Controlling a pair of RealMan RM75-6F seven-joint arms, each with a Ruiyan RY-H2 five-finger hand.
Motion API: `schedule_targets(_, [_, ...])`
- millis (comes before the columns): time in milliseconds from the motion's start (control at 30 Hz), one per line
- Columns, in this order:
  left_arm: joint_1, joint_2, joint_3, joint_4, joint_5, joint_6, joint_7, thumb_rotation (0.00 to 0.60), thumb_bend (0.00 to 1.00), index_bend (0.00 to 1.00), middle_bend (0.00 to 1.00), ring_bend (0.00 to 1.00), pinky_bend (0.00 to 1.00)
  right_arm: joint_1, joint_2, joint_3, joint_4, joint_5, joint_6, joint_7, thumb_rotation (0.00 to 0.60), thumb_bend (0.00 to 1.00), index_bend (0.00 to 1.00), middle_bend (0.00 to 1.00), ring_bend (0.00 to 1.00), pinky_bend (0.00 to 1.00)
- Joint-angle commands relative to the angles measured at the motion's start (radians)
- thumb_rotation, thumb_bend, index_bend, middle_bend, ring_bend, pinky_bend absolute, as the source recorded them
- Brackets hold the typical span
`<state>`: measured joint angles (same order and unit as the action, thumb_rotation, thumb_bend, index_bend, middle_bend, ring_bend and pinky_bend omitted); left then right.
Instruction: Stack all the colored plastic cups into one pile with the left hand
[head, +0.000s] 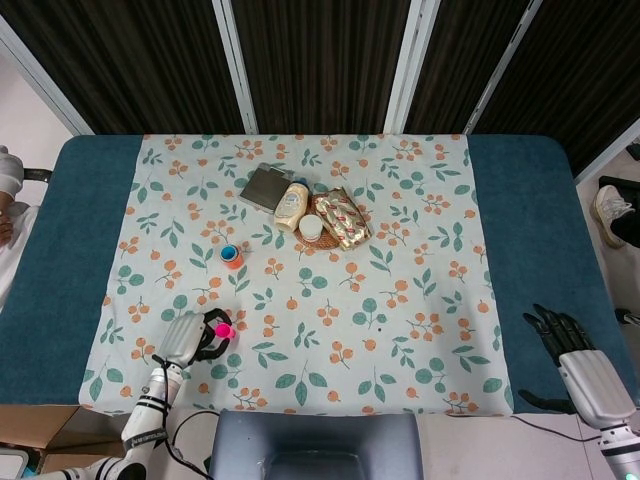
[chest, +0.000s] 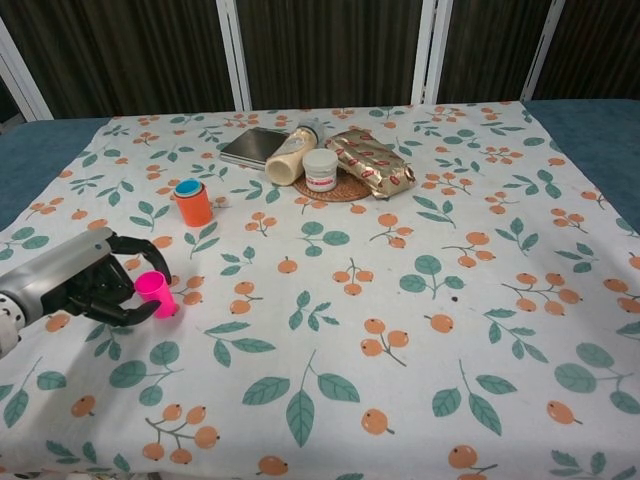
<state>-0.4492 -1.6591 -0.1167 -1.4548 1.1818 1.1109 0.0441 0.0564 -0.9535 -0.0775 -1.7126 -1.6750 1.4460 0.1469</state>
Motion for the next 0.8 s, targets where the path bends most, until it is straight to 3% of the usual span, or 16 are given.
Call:
schedule_targets(33, [-0.002,-0.009,-0.009,0.012,0.0,-0.003,-0.013,0.6,0.4,0.59,1.0,1.0,1.0,0.0,-0.001,0.001,0.0,0.002,0.0,-0.002,0.6,0.13,0.0,0.0,0.0,0.0])
schedule_targets(133, [-0.005,-0.008,-0.019,0.012,0.004,-0.005,-0.023,0.6,0.42,0.63,1.0,1.0,1.0,0.001,-0.002,0.002,0.0,0.004,-0.003,-0.004,0.6,0.13,0.0,0.0,0.0,0.0])
schedule_targets(233, [-0.022,0.004,-0.061,-0.006,-0.001,-0.006,-0.033,0.6,0.44,0.65,1.0,1.0,1.0,0.002,-0.002,0.001,-0.001,0.004,-0.005,-0.006,0.6,0.13,0.0,0.0,0.0,0.0])
schedule_targets(433, [-0.118,0.017,-0.228,-0.024,-0.072,-0.014,0.016,0.6,0.44,0.65,1.0,1.0,1.0,0.004,-0.005,0.005,-0.003,0.014,-0.011,-0.015,0.6,0.13,0.0,0.0,0.0,0.0])
schedule_targets(567, [-0.206,-0.03,-0.308,0.052,-0.161,-0.033,0.105,0.6,0.44,0.65,1.0,1.0,1.0,0.006,-0.011,0.008,-0.005,0.026,-0.019,-0.028,0.6,0.13,0.0,0.0,0.0,0.0])
schedule_targets(800, [-0.297,-0.109,-0.335,0.21,-0.237,-0.07,0.164,0.6,0.44,0.65,1.0,1.0,1.0,0.01,-0.015,0.018,-0.004,0.05,-0.031,-0.043,0.6,0.13,0.0,0.0,0.0,0.0])
